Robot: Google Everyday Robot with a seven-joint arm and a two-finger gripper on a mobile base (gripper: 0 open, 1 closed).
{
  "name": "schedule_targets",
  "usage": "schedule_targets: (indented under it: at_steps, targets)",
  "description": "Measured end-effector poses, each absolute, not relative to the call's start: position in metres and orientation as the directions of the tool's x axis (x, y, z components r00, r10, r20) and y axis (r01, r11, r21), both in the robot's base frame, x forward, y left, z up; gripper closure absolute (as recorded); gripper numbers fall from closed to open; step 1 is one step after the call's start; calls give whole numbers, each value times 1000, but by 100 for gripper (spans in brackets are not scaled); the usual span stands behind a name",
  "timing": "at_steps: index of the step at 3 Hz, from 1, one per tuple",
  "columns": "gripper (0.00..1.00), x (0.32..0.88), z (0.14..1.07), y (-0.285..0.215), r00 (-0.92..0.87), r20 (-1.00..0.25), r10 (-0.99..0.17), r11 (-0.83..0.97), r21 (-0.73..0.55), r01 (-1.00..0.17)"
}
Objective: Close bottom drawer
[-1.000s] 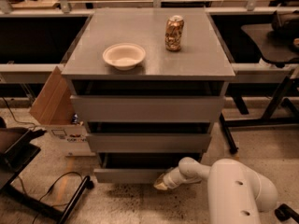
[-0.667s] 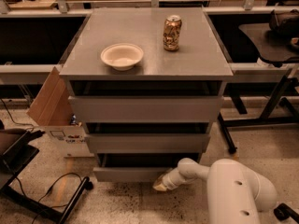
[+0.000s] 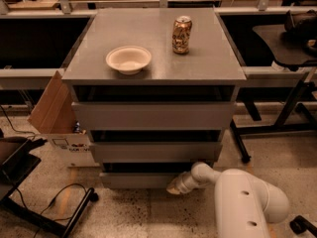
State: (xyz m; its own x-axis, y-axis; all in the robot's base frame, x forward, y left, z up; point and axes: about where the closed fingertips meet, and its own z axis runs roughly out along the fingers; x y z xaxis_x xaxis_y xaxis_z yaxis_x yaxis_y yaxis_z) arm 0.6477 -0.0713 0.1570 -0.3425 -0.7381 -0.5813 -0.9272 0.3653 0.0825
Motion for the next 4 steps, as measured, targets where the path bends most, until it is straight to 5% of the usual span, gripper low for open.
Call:
schedule_targets:
  at_steps: [4]
  targets:
    - [100, 658, 164, -81, -353, -569, -743, 397, 51, -916]
